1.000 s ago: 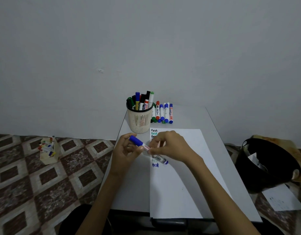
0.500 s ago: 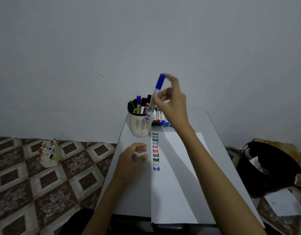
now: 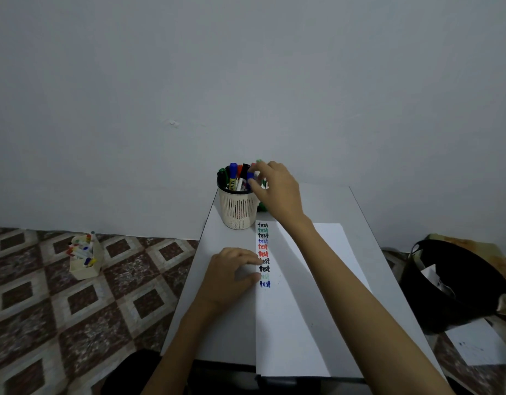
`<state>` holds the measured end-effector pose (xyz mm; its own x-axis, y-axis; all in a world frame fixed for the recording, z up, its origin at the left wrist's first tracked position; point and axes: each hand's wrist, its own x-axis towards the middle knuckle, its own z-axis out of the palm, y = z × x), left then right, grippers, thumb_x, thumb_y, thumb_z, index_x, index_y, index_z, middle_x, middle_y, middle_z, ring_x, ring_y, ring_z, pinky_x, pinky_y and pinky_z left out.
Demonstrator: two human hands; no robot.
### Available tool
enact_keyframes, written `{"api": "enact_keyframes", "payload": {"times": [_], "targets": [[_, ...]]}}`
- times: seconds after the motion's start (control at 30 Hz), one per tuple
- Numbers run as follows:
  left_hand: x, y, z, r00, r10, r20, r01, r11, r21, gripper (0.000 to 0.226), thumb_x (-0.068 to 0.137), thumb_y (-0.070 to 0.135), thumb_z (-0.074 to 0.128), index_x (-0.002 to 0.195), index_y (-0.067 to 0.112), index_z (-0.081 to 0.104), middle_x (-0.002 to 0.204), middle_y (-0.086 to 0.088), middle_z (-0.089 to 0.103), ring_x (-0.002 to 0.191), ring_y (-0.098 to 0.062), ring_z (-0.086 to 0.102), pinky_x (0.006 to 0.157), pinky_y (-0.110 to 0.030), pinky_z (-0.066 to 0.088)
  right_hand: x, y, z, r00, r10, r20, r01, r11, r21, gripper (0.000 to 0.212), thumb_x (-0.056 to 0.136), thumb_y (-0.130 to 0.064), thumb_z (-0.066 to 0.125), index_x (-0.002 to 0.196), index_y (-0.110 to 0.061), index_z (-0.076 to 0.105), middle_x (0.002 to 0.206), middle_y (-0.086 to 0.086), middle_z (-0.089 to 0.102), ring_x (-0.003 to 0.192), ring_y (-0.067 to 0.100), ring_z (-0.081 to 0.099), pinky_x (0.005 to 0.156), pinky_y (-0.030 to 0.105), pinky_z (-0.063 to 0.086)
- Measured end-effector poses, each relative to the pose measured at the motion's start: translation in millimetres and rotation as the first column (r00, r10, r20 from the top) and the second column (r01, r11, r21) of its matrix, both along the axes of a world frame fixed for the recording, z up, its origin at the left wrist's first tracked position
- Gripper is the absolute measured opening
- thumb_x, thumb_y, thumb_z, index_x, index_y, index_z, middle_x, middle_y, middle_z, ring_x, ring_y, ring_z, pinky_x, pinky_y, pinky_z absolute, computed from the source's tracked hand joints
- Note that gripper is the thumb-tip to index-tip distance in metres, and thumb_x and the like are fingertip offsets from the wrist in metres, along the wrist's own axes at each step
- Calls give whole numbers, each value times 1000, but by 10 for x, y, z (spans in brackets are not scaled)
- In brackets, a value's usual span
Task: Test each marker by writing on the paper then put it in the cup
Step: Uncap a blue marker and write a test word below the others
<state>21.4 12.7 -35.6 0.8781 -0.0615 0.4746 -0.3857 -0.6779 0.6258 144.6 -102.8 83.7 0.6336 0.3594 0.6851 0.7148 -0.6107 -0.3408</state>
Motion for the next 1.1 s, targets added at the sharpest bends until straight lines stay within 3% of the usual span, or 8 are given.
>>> {"api": "enact_keyframes", "payload": {"times": [0.13, 0.2, 0.27, 0.4, 0.63, 0.73, 0.93, 1.1], "targets": [[3, 8, -22, 1000, -4, -26, 5, 1000, 17, 27, 74, 47, 61, 95, 33, 71, 103, 17, 66, 100, -5, 57, 86, -42, 47, 94, -167, -140, 988, 98, -123, -55, 949, 309, 34, 97, -18, 48, 128, -28, 57, 92, -4, 57, 83, 8, 52, 69, 22, 44], [3, 1, -11, 1000, -2, -28, 2, 1000, 17, 27, 74, 47, 60, 93, 33, 72, 103, 17, 66, 99, -5, 57, 86, -41, 47, 167, -273, -245, 975, -3, -224, 100, 899, 425, 41, 95, -9, 44, 133, -24, 52, 102, 1, 59, 90, 12, 56, 75, 25, 47], [-1, -3, -3, 999, 3, -33, -2, 1000, 17, 28, 74, 47, 60, 93, 31, 72, 103, 16, 67, 98, -5, 58, 86, -41, 48, 277, -409, -391, 902, -158, -402, 265, 937, 227, 43, 92, -7, 47, 134, -17, 50, 114, 6, 59, 106, 21, 55, 82, 33, 46], [-7, -6, 9, 999, 1, -34, 0, 1000, 22, 29, 74, 47, 59, 93, 29, 73, 102, 14, 68, 97, -6, 59, 85, -41, 49, 368, -585, -774, 808, -305, -503, 211, 949, -236, 38, 87, -21, 57, 124, -14, 59, 124, 12, 56, 111, 29, 49, 88, 39, 45], [-18, -10, 8, 997, 22, -67, -21, 1000, 16, 26, 74, 49, 60, 93, 35, 71, 103, 18, 66, 100, -5, 57, 87, -45, 47, 302, -587, -967, 853, -327, -407, 361, 933, 7, 7, 88, -15, 61, 92, -10, 65, 90, 7, 63, 87, 21, 54, 65, 31, 43], [-19, -12, 22, 998, 17, -62, -16, 1000, 17, 27, 74, 48, 60, 93, 33, 72, 103, 17, 66, 99, -5, 57, 86, -44, 47, 283, -633, -941, 866, -337, -370, 404, 907, 120, 15, 88, -15, 62, 101, -8, 63, 98, 8, 61, 86, 19, 54, 68, 28, 44], [-16, -14, 12, 999, 18, -30, -18, 1000, 7, 27, 73, 47, 61, 91, 31, 73, 101, 16, 67, 97, -4, 58, 87, -40, 48, -12, -682, -586, 945, -196, -262, 322, 695, 643, 16, 93, -10, 56, 107, -5, 63, 106, 7, 50, 80, 3, 54, 65, 9, 45], [-76, -55, 104, 998, 63, -18, -64, 993, -100, 46, 72, 51, 61, 107, 23, 67, 107, 13, 63, 101, -4, 55, 90, -28, 46, -469, -642, -417, 982, -68, -174, 175, 654, 736, 8, 96, -18, 56, 100, -11, 59, 99, 2, 55, 79, 0, 54, 61, 12, 44]]}}
